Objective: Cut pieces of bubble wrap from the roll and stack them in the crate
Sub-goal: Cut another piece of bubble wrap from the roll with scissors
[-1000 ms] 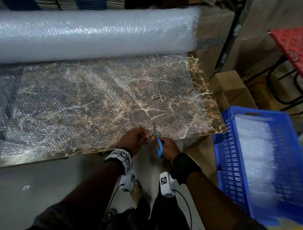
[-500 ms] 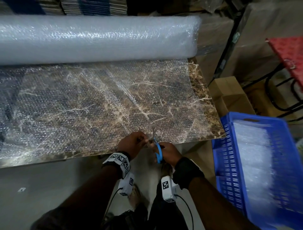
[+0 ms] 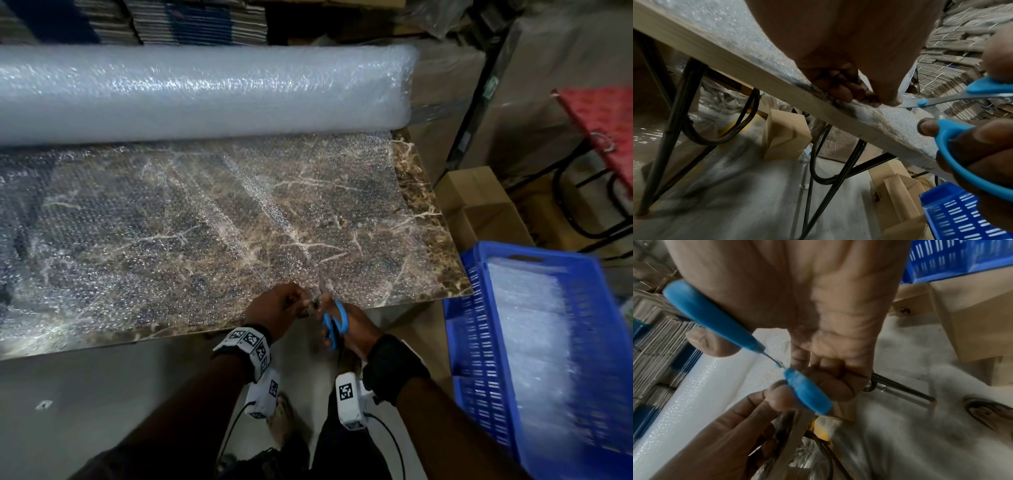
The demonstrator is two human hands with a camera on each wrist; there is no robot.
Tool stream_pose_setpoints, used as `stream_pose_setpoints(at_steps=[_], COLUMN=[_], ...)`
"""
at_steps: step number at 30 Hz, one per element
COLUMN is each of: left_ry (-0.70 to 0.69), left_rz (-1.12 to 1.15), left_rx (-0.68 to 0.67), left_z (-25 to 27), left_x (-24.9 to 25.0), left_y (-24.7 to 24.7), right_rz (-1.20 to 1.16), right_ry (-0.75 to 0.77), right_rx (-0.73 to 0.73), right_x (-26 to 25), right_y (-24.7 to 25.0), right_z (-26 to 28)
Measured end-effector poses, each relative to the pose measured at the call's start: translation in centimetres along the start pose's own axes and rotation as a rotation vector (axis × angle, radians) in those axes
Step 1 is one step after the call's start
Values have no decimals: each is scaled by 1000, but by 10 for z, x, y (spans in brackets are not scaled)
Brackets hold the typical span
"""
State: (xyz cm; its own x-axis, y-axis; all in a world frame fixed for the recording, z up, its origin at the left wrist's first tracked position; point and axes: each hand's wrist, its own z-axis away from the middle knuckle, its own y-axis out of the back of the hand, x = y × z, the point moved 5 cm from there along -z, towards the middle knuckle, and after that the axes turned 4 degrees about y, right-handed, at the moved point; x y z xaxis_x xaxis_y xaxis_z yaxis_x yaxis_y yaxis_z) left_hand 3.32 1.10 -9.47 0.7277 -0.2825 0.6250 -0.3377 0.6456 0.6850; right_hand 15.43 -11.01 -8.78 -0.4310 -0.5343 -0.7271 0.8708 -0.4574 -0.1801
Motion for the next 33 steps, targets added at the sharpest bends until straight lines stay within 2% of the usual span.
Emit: stream_pose_setpoints(at_steps=[4,12,20,22,27,33], left_ry=[12,8,28,26,14,15], left_rz=[11,62,57,63,46,58], left_rx=[-10,13,14,8,7,2], left_z=[-1,3,3,3,4,5], left_x=[-3,3,2,1,5,5], left_y=[-3,1,1,0,3,4], right_rz=[36,173,278,289,150,201], right_ry=[20,75,144,148,65,75], right_rx=[21,67,151,140,77,67], right_x=[2,-24,-22,-23,-27,-29], right_y=[1,-3,3,1,-4,-2], right_z=[-6,-22,-31,-29,-22,-29])
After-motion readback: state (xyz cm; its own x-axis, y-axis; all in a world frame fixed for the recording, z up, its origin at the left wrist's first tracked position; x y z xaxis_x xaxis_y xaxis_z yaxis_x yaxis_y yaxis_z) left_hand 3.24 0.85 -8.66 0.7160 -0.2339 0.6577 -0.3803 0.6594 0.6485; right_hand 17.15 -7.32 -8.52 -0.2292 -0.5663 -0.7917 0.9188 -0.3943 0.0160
